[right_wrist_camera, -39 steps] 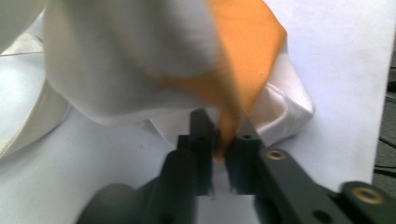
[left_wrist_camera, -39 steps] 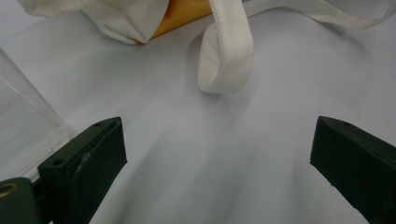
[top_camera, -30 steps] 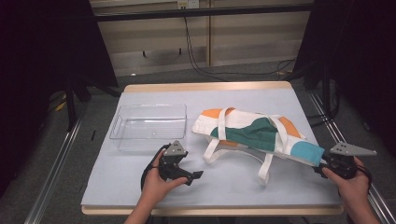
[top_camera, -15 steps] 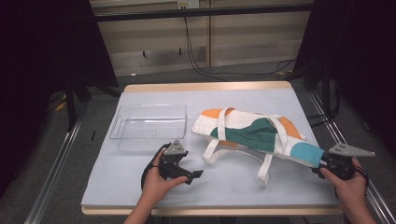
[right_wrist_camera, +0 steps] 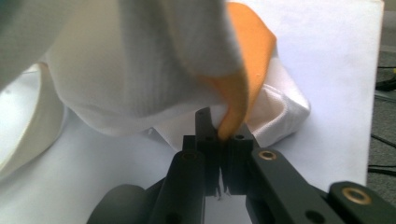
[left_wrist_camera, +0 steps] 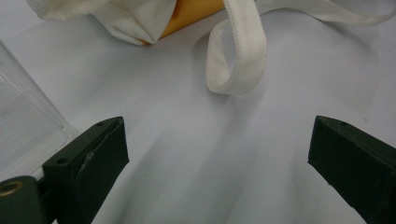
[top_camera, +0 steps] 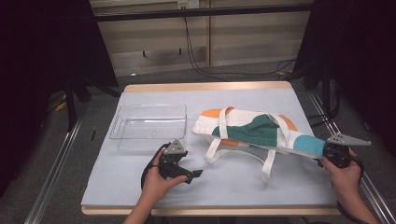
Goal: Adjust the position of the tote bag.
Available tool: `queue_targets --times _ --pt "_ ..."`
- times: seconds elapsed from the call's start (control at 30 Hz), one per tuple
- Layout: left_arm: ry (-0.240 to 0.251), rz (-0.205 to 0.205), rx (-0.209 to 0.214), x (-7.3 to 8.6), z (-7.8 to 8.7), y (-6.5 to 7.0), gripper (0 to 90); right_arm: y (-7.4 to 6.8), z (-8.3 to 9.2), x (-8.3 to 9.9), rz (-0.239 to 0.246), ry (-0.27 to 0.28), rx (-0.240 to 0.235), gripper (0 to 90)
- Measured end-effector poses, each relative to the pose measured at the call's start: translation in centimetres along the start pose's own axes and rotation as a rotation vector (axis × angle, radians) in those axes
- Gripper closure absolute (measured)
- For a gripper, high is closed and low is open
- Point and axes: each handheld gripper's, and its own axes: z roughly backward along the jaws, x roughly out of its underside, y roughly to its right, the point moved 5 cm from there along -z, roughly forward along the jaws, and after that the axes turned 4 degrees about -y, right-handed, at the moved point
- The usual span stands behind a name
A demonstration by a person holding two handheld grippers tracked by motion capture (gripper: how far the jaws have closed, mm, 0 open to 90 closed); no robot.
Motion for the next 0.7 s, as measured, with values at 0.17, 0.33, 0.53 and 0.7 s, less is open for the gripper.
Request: queue_targets --times 0.17,0.33,0.53,0.7 --pt "-0.009 -0.003 -0.006 0.1 0.0 0.0 4.8 1.0 -0.6 -0.5 -0.004 0.002 0.011 86.4" --pt "-0.005 -0.009 -0.006 0.1 0.2 0.0 4.8 1.7 -1.0 -1.0 -0.012 -0.005 0.010 86.3" --pt "-0.011 -0.014 -0.003 0.1 0.2 0.0 4.8 1.2 -0.3 -0.2 -0.029 -0.005 0.011 73.8" --pt "-0.008 -0.019 0.007 -0.2 0.2 0.3 4.8 0.4 0.7 0.5 -0.028 -0.022 0.002 58.4"
